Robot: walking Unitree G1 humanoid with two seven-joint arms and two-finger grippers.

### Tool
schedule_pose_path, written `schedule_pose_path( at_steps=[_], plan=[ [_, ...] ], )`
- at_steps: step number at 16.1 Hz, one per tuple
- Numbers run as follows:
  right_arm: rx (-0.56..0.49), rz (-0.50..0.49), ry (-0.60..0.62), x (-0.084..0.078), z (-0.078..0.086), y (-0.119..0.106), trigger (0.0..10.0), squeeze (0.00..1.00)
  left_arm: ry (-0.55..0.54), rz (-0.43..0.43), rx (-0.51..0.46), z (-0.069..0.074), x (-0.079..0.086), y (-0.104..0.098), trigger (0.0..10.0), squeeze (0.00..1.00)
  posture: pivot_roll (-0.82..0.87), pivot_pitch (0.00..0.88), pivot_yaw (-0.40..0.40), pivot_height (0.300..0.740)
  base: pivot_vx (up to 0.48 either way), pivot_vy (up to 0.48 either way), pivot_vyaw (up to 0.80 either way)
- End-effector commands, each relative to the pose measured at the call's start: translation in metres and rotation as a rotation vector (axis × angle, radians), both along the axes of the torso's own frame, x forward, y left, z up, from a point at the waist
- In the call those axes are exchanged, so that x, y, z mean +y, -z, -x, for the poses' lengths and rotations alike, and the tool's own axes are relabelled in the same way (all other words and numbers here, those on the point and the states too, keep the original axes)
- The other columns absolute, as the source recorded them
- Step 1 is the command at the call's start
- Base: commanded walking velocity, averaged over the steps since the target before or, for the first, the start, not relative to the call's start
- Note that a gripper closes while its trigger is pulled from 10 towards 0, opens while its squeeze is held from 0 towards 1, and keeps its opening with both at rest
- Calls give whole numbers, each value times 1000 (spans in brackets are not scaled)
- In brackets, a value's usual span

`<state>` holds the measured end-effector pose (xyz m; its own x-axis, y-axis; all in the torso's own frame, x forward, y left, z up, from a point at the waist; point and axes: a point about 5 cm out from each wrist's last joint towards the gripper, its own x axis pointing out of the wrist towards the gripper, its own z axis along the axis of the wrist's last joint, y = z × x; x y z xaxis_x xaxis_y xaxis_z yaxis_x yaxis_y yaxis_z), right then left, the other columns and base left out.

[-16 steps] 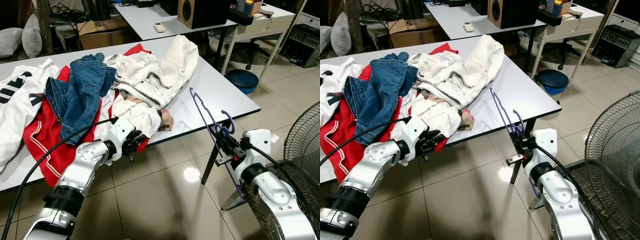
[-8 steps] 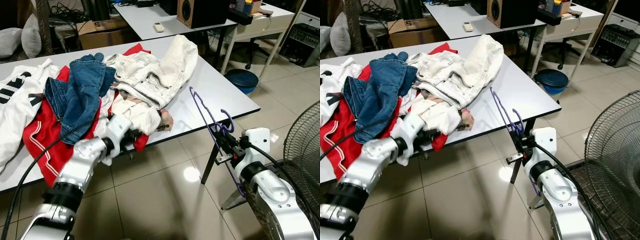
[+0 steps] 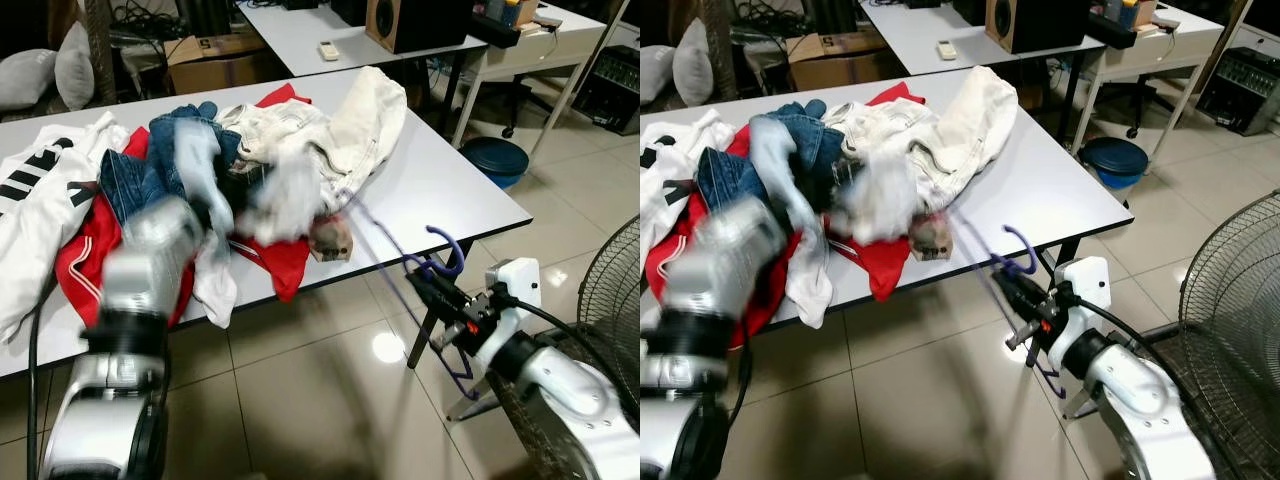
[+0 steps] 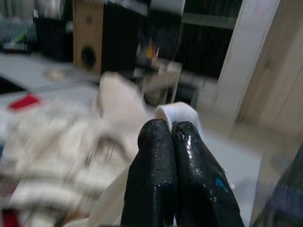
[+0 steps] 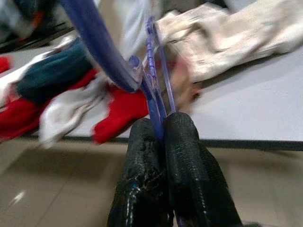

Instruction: Hang hanger

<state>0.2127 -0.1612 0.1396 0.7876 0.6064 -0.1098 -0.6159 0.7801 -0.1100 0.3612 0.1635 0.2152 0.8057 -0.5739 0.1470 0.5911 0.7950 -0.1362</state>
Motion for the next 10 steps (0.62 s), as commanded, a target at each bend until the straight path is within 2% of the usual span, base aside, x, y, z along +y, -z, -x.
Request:
schedule_pose_path(
  at_steps=[1, 3, 5, 8, 10],
  plan=[
    [6, -28, -59, 2, 5, -6, 10000, 0, -3, 72, -15, -1, 2, -15, 0, 0, -96, 0, 44, 740, 0, 0, 0],
    [39, -80, -97, 7, 4, -9, 10000, 0, 51, 88, -52, 1, -4, -30, 0, 0, -96, 0, 43, 740, 0, 0, 0],
    [60, -120, -103, 13, -2, -11, 10000, 0, 100, 45, -64, 5, -11, -35, 0, 0, -93, 0, 36, 740, 0, 0, 0],
    [84, -184, -83, 18, -9, -14, 10000, 0, 129, -40, -56, 10, -17, -31, 0, 0, -87, 0, 26, 740, 0, 0, 0],
    [94, -212, -29, 19, -15, -15, 10000, 0, 152, -97, -44, 15, -20, -24, 0, 0, -85, 0, 19, 740, 0, 0, 0]
  ],
)
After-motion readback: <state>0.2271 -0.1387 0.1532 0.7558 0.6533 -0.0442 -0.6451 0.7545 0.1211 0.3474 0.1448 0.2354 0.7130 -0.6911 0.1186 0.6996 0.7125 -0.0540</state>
